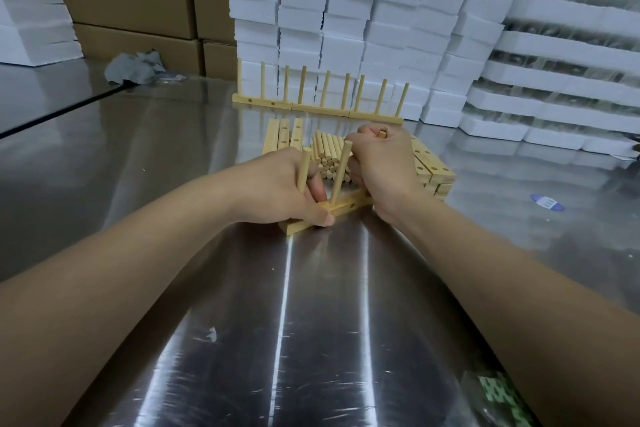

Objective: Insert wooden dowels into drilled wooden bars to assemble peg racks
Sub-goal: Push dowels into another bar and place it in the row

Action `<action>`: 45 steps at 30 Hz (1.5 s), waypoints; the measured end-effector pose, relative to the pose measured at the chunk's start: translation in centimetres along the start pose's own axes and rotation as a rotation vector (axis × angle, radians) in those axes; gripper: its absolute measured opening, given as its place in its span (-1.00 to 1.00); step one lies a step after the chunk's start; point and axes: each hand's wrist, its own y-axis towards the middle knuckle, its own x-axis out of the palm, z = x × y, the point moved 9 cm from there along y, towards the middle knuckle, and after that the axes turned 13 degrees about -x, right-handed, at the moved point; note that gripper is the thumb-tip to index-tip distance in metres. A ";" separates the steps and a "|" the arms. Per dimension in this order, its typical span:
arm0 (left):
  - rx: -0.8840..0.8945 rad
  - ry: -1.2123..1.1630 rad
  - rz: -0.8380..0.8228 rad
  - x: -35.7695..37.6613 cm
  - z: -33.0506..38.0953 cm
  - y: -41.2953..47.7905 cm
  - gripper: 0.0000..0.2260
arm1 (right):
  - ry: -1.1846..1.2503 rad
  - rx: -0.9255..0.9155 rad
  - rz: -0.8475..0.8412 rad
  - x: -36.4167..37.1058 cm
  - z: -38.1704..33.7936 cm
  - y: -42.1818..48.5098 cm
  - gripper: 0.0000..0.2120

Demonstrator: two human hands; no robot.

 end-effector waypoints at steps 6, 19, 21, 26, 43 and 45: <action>-0.010 0.000 -0.002 -0.5 -0.3 0.1 -0.79 | 0.026 -0.004 -0.029 0.1 -0.1 0.0 -0.58; 0.010 -0.036 -0.027 -2.6 -1.4 0.5 -0.83 | 0.066 -0.006 -0.183 -0.8 -1.2 0.4 -0.42; -0.007 -0.037 -0.036 -3.1 -1.7 0.6 -0.83 | -0.149 -0.153 -0.239 -1.0 -2.8 0.4 -0.42; -0.022 -0.033 -0.050 -3.7 -2.4 0.5 -0.83 | -0.508 -0.337 -0.379 -0.3 -4.0 -1.2 -0.42; -0.010 -0.024 -0.007 -3.9 -2.9 1.0 -0.84 | -0.674 -0.377 -0.417 1.0 -3.2 -1.5 -0.49; -0.010 -0.029 -0.006 -3.9 -2.8 0.9 -0.84 | -0.659 -0.370 -0.414 0.9 -3.2 -1.5 -0.49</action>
